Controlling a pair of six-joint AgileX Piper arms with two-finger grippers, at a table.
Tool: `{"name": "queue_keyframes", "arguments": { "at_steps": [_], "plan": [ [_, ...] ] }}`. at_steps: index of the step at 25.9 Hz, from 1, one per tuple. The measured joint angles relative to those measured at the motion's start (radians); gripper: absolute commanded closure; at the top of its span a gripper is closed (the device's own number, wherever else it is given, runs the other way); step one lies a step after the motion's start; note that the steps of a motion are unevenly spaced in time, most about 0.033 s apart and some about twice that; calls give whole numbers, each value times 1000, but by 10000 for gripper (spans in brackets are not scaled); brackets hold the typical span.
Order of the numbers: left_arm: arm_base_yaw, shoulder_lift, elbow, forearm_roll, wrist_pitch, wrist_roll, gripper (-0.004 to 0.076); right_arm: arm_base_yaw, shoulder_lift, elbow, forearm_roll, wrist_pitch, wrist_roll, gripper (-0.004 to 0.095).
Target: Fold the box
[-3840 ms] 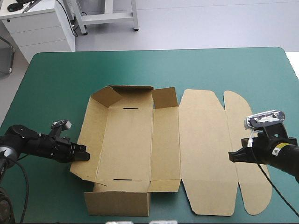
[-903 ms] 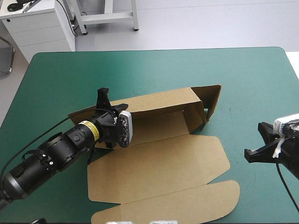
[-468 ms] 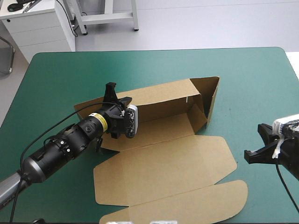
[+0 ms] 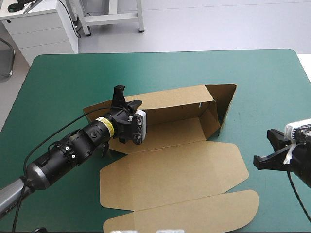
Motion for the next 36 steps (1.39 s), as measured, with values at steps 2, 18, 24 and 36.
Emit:
{"name": "queue_keyframes", "arguments": {
  "at_steps": [2, 18, 24, 36],
  "plan": [
    [0, 0, 0, 3, 0, 1, 731, 0, 0, 0, 0, 6, 11, 928],
    [13, 3, 10, 25, -24, 28, 731, 0, 211, -246, -2, 66, 33, 77],
    [96, 1, 106, 54, -215, 28, 731, 0, 327, -360, -3, 92, 38, 95],
    [154, -5, 171, 62, -357, 20, 731, 0, 849, -848, 0, 220, 53, 99]
  ]
}}
